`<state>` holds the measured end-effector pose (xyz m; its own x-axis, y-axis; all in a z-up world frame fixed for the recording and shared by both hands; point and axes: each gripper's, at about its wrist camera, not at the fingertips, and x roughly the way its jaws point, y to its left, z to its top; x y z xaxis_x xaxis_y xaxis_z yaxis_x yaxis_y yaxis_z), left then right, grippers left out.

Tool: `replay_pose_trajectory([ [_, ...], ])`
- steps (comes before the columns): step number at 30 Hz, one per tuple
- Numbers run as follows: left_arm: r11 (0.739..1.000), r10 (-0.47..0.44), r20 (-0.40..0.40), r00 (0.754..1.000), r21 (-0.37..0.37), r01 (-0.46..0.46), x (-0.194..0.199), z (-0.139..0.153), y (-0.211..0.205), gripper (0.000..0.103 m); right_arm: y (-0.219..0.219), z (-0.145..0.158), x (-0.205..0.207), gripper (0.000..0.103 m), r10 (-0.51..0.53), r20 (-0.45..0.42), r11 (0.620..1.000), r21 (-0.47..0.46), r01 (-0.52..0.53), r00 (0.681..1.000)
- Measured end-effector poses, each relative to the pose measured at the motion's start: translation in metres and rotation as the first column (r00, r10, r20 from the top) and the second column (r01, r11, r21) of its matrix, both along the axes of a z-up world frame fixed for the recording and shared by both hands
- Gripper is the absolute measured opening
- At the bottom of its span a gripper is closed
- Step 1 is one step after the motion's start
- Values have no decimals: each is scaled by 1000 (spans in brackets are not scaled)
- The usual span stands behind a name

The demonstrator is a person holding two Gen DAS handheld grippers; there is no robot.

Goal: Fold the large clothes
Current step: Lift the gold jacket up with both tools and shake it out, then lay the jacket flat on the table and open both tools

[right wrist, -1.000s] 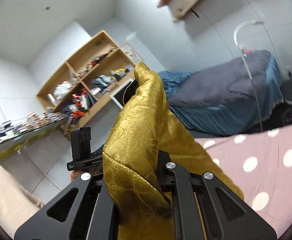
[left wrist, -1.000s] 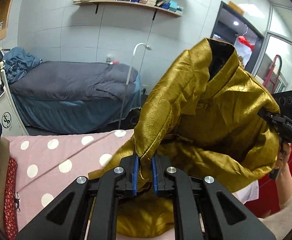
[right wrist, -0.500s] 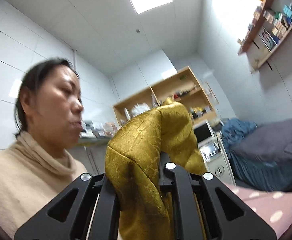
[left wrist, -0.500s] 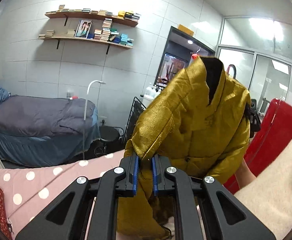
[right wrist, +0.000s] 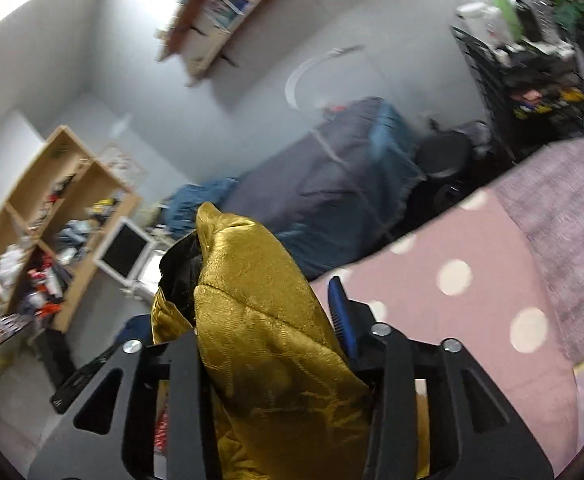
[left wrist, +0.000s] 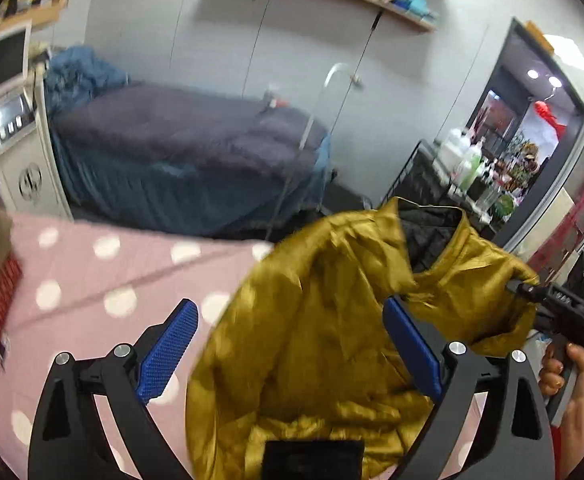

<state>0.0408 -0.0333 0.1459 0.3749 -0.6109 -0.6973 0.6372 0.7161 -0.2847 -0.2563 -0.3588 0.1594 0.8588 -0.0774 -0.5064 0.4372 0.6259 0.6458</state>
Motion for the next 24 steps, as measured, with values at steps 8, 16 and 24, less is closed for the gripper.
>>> replay_pose_trajectory([
  [8,962,105,-192,976,268,-50,-7,-108,7,93,-16,-121,-34,71,-226,-344,973,-31,230,911],
  [16,928,70,-236,969,372,23,-60,-172,21,92,-16,-159,-32,72,-178,-490,983,-56,173,853],
  [24,801,-206,-192,960,531,278,-118,-213,-52,93,50,-226,17,74,9,-586,995,83,49,810],
])
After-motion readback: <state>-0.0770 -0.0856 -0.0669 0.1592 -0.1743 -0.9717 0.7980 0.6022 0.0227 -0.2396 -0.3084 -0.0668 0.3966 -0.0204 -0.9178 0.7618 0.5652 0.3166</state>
